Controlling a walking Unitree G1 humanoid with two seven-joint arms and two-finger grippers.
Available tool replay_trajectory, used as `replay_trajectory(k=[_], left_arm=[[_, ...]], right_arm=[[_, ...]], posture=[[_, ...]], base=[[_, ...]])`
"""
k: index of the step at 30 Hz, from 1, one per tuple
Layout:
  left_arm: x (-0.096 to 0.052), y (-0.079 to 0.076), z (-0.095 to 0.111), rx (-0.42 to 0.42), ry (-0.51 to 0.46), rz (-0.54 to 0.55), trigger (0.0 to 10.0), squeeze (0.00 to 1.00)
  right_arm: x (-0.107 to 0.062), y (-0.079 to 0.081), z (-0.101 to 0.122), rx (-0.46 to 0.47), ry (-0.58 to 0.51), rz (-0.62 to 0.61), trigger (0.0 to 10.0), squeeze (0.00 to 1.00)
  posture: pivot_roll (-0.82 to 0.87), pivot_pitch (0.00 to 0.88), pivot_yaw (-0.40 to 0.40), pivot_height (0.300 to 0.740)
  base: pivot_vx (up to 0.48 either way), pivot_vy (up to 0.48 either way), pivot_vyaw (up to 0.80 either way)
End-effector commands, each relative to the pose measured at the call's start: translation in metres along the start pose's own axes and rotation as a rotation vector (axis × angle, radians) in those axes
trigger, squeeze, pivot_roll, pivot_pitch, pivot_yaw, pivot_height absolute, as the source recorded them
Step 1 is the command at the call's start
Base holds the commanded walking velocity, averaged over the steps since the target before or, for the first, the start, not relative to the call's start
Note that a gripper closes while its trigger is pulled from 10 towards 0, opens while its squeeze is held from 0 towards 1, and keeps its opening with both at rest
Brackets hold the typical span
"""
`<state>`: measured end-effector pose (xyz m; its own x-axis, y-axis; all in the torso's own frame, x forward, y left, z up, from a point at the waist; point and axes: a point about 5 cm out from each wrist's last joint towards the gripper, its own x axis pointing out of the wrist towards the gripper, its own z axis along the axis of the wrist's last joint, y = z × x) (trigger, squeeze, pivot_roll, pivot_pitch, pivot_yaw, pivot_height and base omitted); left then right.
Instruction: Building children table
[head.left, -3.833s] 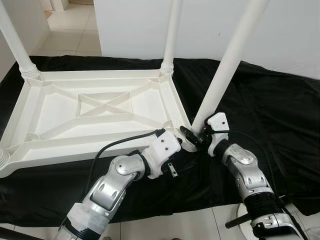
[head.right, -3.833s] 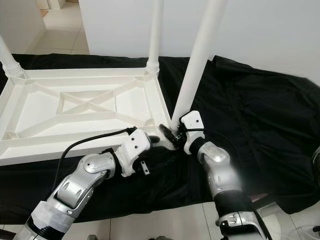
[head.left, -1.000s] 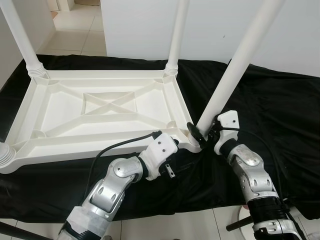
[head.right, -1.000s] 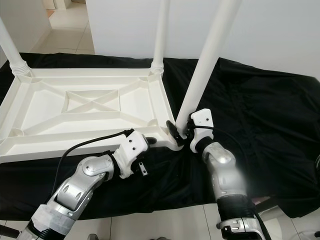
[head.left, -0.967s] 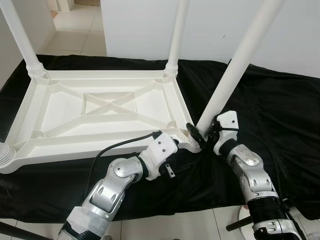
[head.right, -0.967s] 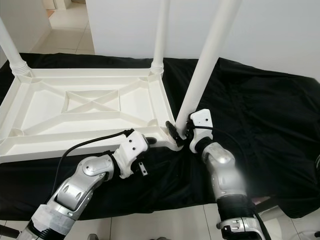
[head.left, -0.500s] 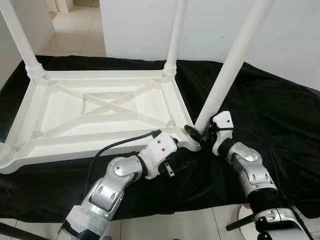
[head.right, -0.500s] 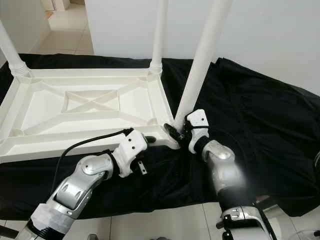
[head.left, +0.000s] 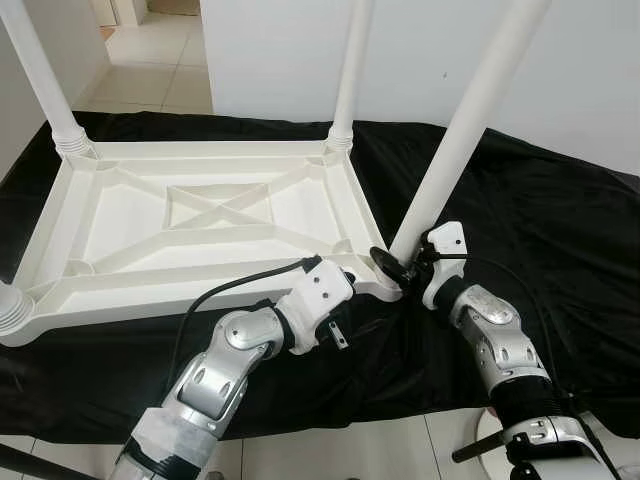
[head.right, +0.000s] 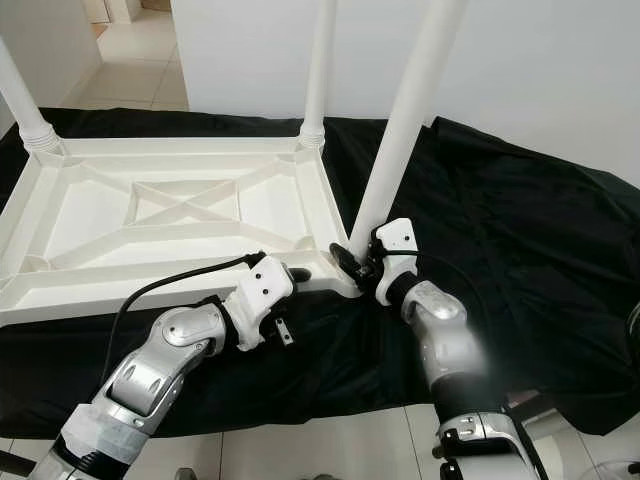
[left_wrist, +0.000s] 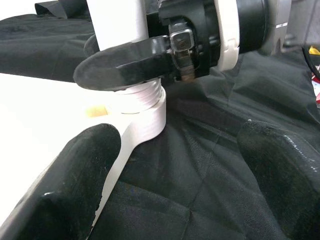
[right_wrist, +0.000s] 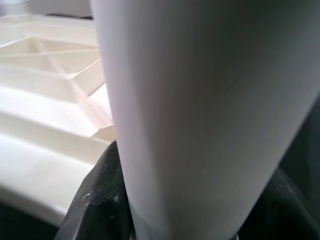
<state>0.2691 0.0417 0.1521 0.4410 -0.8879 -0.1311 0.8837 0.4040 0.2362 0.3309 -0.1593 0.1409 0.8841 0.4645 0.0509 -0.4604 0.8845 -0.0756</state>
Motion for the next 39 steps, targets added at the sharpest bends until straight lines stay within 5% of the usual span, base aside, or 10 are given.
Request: replay_trajectory(k=[1, 20, 34, 35, 39], left_arm=[[0.0, 0.003, 0.001, 0.012, 0.004, 0.036, 10.0, 0.0], [0.0, 0.002, 0.0, 0.014, 0.008, 0.027, 10.0, 0.0], [0.002, -0.001, 0.001, 0.008, 0.002, 0.014, 10.0, 0.0], [0.003, 0.0, 0.001, 0.007, 0.002, 0.015, 10.0, 0.0], [0.003, 0.0, 0.001, 0.006, 0.0, 0.017, 10.0, 0.0]], right_arm=[[-0.004, -0.003, -0.006, 0.011, 0.033, -0.059, 10.0, 0.0], [0.005, 0.027, -0.001, 0.149, 0.007, -0.542, 10.0, 0.0], [0.009, 0.038, 0.006, 0.134, -0.014, -0.6, 10.0, 0.0], [0.009, 0.036, 0.007, 0.127, -0.021, -0.597, 10.0, 1.0], [0.007, 0.031, 0.011, 0.115, -0.041, -0.592, 10.0, 1.0]], posture=[[-0.03, 0.072, -0.086, 0.74], [-0.03, 0.079, -0.075, 0.74], [-0.05, 0.088, -0.071, 0.74], [-0.05, 0.09, -0.072, 0.74], [-0.06, 0.091, -0.074, 0.74]], base=[[0.0, 0.0, 0.0], [0.0, 0.0, 0.0], [0.0, 0.0, 0.0], [0.0, 0.0, 0.0], [0.0, 0.0, 0.0]])
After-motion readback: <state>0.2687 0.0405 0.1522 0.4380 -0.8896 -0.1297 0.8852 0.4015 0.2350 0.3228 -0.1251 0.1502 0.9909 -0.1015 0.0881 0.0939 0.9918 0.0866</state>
